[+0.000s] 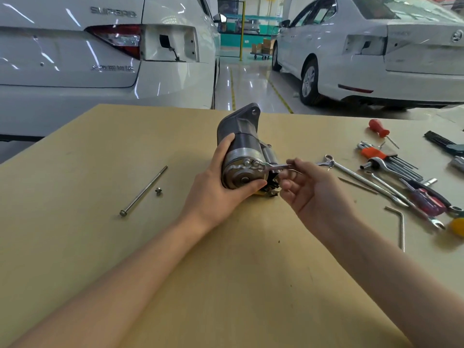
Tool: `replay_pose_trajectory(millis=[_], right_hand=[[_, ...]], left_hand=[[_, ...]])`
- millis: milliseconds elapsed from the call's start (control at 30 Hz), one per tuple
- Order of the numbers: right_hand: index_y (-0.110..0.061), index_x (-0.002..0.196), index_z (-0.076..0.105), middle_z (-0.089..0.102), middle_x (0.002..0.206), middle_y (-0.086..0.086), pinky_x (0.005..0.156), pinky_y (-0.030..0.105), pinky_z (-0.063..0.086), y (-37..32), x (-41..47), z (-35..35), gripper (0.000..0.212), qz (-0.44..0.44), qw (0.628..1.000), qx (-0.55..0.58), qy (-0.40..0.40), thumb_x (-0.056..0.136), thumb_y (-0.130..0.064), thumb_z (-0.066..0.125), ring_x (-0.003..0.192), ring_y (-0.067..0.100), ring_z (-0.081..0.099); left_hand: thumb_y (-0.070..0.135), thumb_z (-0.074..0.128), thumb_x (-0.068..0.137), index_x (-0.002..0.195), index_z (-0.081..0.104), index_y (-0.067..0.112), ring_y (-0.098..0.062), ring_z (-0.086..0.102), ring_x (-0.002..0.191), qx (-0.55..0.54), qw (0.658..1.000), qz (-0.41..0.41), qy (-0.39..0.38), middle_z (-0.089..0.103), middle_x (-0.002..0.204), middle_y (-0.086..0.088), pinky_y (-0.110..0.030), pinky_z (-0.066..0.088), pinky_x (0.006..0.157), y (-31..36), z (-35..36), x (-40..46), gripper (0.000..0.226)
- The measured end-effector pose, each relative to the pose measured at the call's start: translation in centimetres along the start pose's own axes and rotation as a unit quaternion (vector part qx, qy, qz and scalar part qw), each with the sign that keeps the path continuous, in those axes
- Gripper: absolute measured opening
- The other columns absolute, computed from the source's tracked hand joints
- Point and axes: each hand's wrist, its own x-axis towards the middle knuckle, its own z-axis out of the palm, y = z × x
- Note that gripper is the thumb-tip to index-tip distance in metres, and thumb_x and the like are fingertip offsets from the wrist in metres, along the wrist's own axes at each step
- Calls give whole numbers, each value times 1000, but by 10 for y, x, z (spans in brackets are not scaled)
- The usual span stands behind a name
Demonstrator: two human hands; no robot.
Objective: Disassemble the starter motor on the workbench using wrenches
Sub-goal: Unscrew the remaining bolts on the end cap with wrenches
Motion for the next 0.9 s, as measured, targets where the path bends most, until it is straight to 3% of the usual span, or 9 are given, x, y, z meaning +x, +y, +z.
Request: replay_pose_trajectory(millis=[433,533,600,667,767,833,900], right_hand=[[0,91,54,70,74,20,55,24,56,2,-7,4,10,-2,998,54,-8,95,-5,46,69,26,72],[1,93,54,70,75,21,59,27,57,-1,-8,6,11,-51,999,-2,-15,97,-6,47,72,29,72],[0,95,54,70,72,18,58,29,57,-9,-8,10,10,-117,986,-119,-17,98,-8,49,68,29,72],[-4,91,56,70,67,11,54,27,56,-20,-9,21,10,-183,946,-267,-27,97,-9,50,60,26,70],[-10,90,58,68,67,11,53,34,58,-31,-8,39,9,-250,848,-466,-48,97,-14,52,55,22,68],[-12,91,59,65,68,7,58,43,57,-33,-5,49,10,-284,780,-555,-62,96,-18,54,55,22,66],[-14,89,60,62,67,0,63,41,55,-33,-3,57,12,-313,722,-613,-72,95,-22,55,58,19,62]], left_hand=[[48,82,66,144,31,43,20,56,94,-13,1000,8,-6,53,105,35,2,39,76,1,-1,0,94],[47,83,67,144,30,45,17,58,94,-18,1000,1,-7,56,105,34,1,40,77,2,-1,-1,93],[45,83,67,143,30,48,15,59,94,-23,1000,-6,-10,59,104,34,0,41,78,2,-1,-2,93],[44,83,67,142,29,50,14,60,94,-28,999,-14,-10,60,104,32,-1,42,79,2,0,-3,92],[46,83,67,141,28,53,13,60,94,-22,1000,-18,-8,61,102,33,0,41,80,1,0,-2,93],[45,83,67,141,28,52,16,59,92,-16,1000,-18,-8,59,95,43,2,39,78,1,0,-2,92],[45,83,67,141,29,51,19,58,90,-12,1000,-18,-7,56,90,49,3,38,77,0,0,-2,93]])
